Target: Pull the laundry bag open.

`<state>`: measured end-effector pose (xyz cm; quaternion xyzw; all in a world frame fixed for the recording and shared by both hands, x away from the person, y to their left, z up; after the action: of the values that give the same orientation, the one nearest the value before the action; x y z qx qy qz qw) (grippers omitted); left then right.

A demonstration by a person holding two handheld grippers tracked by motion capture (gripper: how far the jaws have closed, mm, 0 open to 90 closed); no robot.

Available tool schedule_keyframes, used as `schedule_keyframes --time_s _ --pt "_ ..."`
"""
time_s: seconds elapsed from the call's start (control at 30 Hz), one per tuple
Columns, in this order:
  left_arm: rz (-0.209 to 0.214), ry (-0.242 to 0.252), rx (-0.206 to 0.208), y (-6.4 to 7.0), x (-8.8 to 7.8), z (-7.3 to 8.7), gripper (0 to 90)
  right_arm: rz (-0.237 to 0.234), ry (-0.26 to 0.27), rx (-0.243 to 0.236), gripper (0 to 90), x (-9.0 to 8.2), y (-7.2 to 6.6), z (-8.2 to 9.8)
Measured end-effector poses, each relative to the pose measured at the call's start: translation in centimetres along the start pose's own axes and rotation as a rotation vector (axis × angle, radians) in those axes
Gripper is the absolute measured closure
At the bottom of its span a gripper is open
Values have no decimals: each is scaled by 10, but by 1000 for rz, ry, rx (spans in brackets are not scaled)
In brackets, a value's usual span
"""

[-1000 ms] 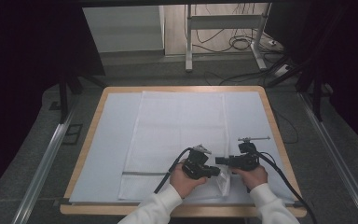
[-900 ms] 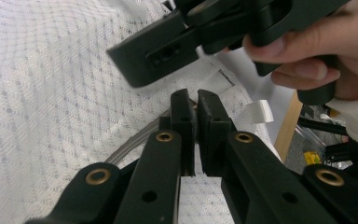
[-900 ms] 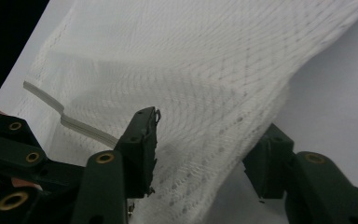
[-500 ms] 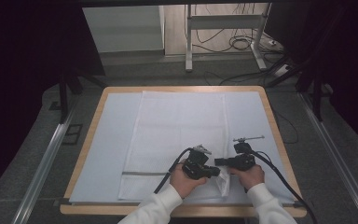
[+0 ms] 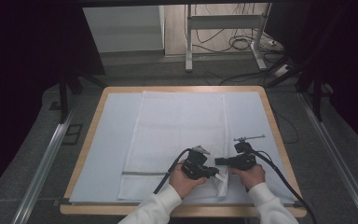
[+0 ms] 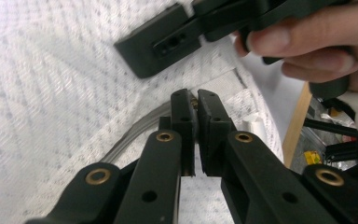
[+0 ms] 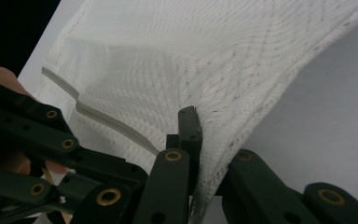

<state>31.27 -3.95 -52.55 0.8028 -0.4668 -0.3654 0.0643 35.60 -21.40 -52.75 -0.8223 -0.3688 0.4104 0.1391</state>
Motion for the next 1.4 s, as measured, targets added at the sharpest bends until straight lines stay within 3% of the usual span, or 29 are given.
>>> schedule_keyframes --time_s 0.87,1.2,1.27,1.4 --pt "13 -1 -40 -13 -3 4 865 -37 -6 -44 883 -5 -4 1" --pt "-18 -1 -25 -14 -3 5 865 -38 -9 -57 883 -5 -4 2" --pt "-43 -11 -10 -15 -2 5 865 -37 -10 -59 883 -5 -4 2" --pt "-32 -7 -23 -16 -4 6 865 -41 -8 -51 883 -5 -2 2"
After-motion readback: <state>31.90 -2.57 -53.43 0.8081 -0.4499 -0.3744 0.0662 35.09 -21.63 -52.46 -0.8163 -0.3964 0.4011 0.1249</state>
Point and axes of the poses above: each handheld gripper's, and its own axes: x roughly forward along the jaws, z roughly out of its underside, y roughly to its right, the point moved 2 cm from there along x, roughly forward along the jaws, and after that the axes turned 10 degrees about y, right-handed, at the moved point
